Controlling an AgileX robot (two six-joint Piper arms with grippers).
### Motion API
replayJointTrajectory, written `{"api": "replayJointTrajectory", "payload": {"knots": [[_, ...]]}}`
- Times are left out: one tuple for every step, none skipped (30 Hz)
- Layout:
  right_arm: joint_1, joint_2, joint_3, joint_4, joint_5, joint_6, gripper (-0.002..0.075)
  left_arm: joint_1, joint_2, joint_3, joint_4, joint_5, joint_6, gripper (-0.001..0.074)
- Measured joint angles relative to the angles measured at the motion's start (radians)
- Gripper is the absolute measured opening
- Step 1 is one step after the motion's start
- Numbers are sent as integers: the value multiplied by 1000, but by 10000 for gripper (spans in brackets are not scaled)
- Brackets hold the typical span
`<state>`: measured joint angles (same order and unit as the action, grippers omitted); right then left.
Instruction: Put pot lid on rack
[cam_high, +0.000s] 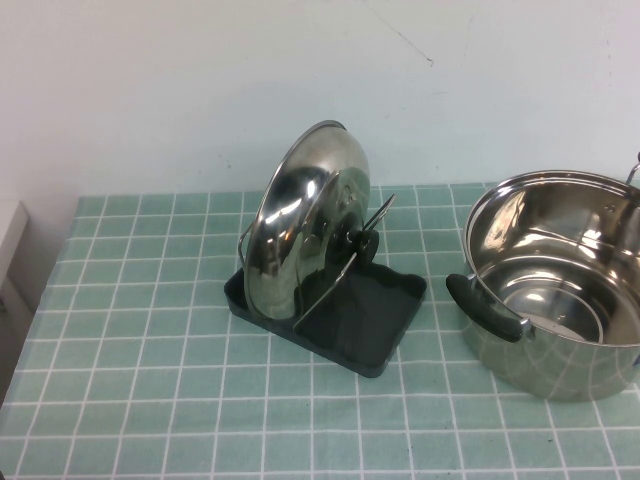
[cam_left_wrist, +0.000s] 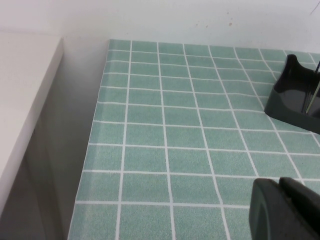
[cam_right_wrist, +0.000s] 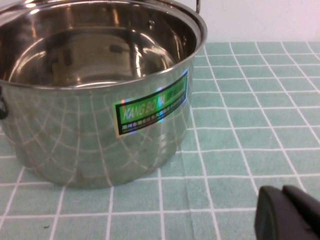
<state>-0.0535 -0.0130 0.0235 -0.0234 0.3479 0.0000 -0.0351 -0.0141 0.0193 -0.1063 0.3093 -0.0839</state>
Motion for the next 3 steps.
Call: {"api": "replayJointTrajectory", "payload": {"knots": [[0, 0, 0, 0, 0, 0, -1, 0, 0, 0, 0, 0, 0, -1], [0, 0, 0, 0, 0, 0, -1, 0, 0, 0, 0, 0, 0, -1], [0, 0, 0, 0, 0, 0, -1, 0, 0, 0, 0, 0, 0, -1]]}}
